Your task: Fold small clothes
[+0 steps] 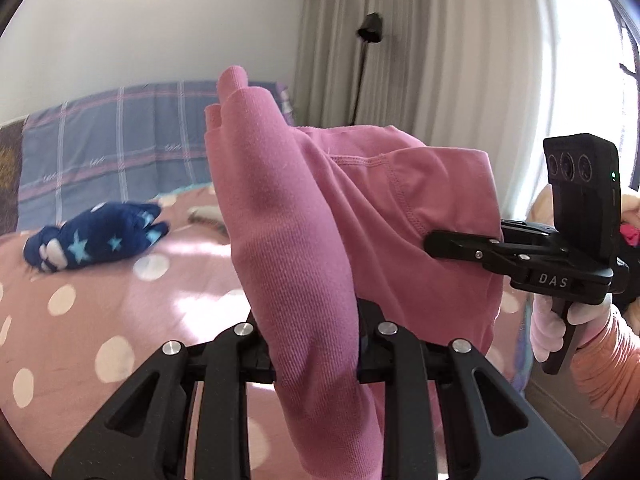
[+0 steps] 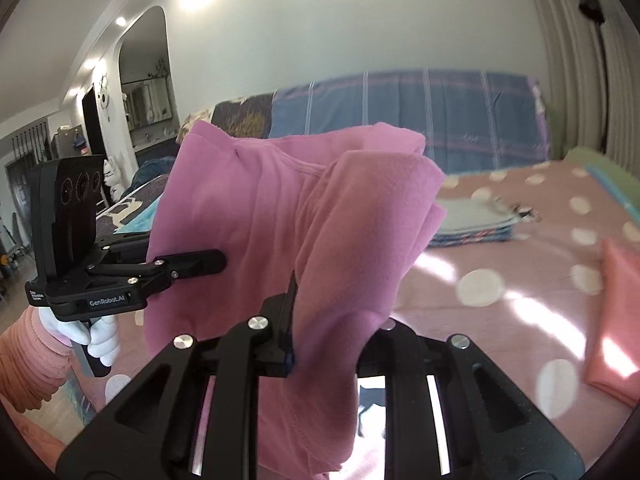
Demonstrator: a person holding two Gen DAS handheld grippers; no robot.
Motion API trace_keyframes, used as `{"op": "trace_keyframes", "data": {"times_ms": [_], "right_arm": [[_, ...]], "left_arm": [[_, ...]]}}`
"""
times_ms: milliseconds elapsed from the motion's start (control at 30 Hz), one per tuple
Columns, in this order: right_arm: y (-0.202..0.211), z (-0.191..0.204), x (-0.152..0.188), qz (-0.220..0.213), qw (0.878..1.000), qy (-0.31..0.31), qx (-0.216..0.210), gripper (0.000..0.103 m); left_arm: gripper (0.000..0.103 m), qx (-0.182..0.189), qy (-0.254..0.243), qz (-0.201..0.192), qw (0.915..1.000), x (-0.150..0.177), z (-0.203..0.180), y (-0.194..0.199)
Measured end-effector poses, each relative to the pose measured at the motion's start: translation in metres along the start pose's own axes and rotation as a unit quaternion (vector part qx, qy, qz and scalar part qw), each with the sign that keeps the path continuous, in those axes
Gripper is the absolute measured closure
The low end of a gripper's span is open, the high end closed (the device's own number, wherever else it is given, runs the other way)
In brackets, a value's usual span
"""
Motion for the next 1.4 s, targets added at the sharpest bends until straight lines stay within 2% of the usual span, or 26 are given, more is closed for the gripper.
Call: {"op": "trace_keyframes", "data": {"times_ms": [200,367,500,700,867,1033,1400], "right_arm": [[0.054,-0.020,-0.002,-0.028,0.998,0.002,0.050,0.084],[0.099,-0.057,0.002,-0.057,0.994,-0.018,0.095,0.084],[0.130,-0.095,0.003,-0.074,0.987,-0.037,0.138,0.084],[0.171,-0.158,0.000,-0.092,0.971,-0.058,0.215,0.084],[0.177,-0.201,-0.004,-0.089,0.951,-0.065,0.288,0.084],[0.176,-0.250,-0.010,-0.086,0.933,-0.085,0.338,0.084],[0.160,-0.322,-0.025,-0.055,0.911,-0.104,0.396,0.084]], "left_arm": [[0.078,0.038,-0.033,-0.010,0.9987,-0.021,-0.050,-0.021],[0.078,0.075,-0.060,-0.013,0.9953,-0.046,-0.091,-0.055],[0.078,0.112,-0.075,-0.015,0.9908,-0.069,-0.126,-0.093],[0.078,0.153,-0.097,-0.012,0.9835,-0.096,-0.178,-0.144],[0.078,0.176,-0.102,0.000,0.9791,-0.118,-0.211,-0.196],[0.078,0.189,-0.108,0.009,0.9760,-0.132,-0.235,-0.237],[0.078,0.203,-0.087,0.032,0.9748,-0.149,-0.246,-0.298]]}}
Point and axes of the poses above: each gripper's, at about its wrist camera, not at the fingertips, and y roughly against the way its jaws point, z to its left, x to its underside, the point moved 1 cm from there along -y, roughly the way its jaws point, and after that the axes turned 2 degrees about -z, right-handed, at the moved point
